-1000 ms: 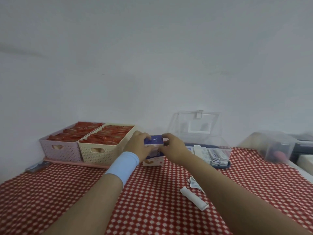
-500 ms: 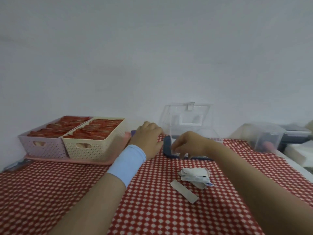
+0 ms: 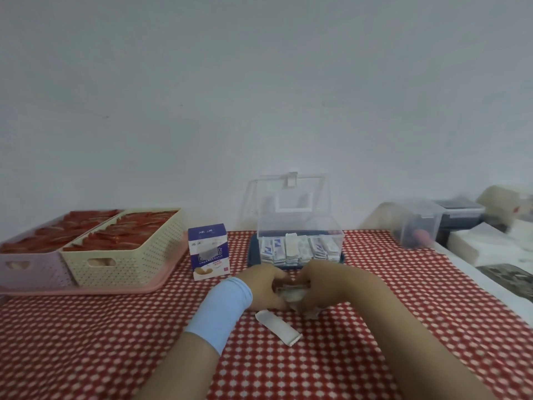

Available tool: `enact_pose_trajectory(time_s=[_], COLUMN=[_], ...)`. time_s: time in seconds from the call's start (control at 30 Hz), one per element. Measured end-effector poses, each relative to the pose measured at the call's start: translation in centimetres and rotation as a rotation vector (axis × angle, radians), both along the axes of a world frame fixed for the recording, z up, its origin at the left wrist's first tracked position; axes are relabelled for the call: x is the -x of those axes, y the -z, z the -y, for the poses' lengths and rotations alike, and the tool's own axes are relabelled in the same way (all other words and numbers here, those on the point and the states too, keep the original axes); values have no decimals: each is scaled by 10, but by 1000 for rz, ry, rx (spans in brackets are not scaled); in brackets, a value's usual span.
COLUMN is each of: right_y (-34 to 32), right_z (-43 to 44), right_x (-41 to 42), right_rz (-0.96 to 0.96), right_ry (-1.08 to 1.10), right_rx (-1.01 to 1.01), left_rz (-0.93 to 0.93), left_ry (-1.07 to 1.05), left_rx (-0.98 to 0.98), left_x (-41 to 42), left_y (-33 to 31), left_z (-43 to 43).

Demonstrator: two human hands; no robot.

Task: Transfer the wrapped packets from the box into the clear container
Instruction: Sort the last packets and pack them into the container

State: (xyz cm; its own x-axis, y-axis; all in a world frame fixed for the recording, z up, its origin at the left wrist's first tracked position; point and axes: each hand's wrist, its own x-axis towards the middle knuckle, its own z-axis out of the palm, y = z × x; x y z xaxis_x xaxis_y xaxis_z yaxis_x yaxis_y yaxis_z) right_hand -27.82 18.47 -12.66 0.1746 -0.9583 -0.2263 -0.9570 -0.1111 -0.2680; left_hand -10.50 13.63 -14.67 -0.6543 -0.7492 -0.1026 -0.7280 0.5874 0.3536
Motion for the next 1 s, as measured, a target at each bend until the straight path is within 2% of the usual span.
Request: enact_pose_trajectory(time_s=[0.37,0.5,0.6,0.7,0.77,0.83,0.9,1.0], right_y=[12,12,10,9,11,13,13,10], right_z=[1,-1,-4,-8,-6,-3,-4,-7], right_x=[0,-3,-5,-5,-5,-6,-9,-11], right_rz=[139,318,575,945,1174,1310,1338,1251], right_ry=[65,116,160,186,209,254,238,204], right_rx=[160,258,288,117,2,-67,-104,-79], left_rz=[-241,-563,-904,-1162,-1195,-1150,-1082,-1014], left_ry=[-108,-261,-310,-245,-184,-147,-158,-227], left_rx=[53,31,-231,-619,-707,-691,-597,-406], left_x=[-9,-13,-14,-18,-20,-19,-16,-15], left_y=[12,10,3,-1,-1,0,1,3], left_z=[-2,-4,-8,-11,-10,-12,-15,-13])
